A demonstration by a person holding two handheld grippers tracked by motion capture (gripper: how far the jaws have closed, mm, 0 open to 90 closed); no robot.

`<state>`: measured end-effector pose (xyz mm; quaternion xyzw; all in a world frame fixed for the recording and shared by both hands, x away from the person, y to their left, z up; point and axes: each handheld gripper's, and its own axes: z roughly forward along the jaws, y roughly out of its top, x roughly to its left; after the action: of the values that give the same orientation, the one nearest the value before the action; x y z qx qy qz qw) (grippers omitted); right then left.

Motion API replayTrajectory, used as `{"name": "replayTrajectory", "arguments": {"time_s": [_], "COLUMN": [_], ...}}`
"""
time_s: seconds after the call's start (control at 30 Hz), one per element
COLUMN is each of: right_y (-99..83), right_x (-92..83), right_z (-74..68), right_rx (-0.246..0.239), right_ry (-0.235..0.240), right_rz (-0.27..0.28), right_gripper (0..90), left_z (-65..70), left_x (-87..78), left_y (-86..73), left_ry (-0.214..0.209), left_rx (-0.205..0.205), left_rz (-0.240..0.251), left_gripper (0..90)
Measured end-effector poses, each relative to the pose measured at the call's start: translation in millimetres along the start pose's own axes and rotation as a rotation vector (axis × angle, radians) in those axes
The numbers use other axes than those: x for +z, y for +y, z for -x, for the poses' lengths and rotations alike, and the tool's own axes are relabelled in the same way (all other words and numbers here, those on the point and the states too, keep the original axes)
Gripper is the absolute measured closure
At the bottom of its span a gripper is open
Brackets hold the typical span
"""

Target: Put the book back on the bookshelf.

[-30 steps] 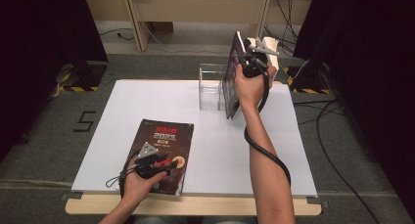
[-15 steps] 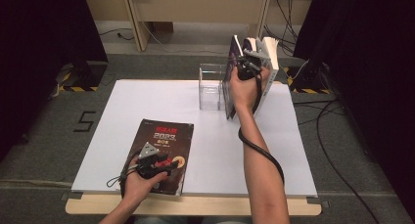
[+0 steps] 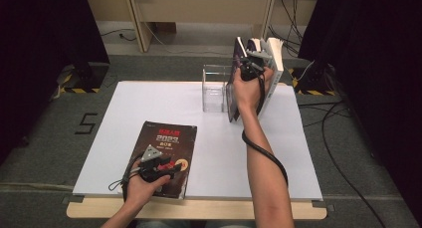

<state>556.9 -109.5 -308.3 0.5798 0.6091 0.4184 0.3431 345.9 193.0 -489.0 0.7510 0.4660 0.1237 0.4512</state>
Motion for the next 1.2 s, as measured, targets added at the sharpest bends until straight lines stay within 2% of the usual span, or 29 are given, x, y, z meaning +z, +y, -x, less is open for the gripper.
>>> {"name": "replayTrajectory", "arguments": {"time_s": [0.17, 0.3, 0.43, 0.63, 0.77, 0.87, 1.03, 1.2], "right_y": [-1.0, -4.8, -9.4, -17.4, -23.1, -25.4, -26.6, -22.7], "right_x": [-0.4, -6.6, -16.4, -31.8, -44.8, -53.6, -53.1, -49.2], "right_z": [4.0, 7.7, 13.1, 24.9, 28.6, 31.4, 33.1, 29.7], "right_rx": [-0.01, -0.005, 0.026, 0.078, 0.103, 0.133, 0.163, 0.165], "right_ry": [0.004, 0.016, 0.031, 0.053, 0.049, 0.049, 0.059, 0.038], "right_rz": [-0.051, -0.055, -0.065, -0.067, -0.045, -0.018, -0.006, 0.007], "right_gripper": [71.8, 68.2, 66.2, 72.8, 80.1, 82.1, 84.0, 84.3], "left_z": [0.5, 0.4, 0.7, 1.7, 2.0, 2.1, 2.1, 1.2], "left_x": [0.2, 0.3, 0.6, 1.4, 1.6, 1.2, 1.2, 0.4], "left_y": [-0.5, -0.8, -1.2, -1.7, -2.0, -1.7, -1.8, -1.2], "left_ry": [0.0, 0.002, 0.001, 0.001, 0.002, 0.003, 0.003, 0.004], "left_rx": [0.003, 0.003, 0.004, 0.007, 0.007, 0.007, 0.008, 0.007], "left_rz": [-0.003, -0.003, -0.005, -0.009, -0.01, -0.006, -0.007, -0.004], "left_gripper": [42.6, 42.6, 42.6, 42.6, 42.6, 42.7, 42.7, 42.6]}}
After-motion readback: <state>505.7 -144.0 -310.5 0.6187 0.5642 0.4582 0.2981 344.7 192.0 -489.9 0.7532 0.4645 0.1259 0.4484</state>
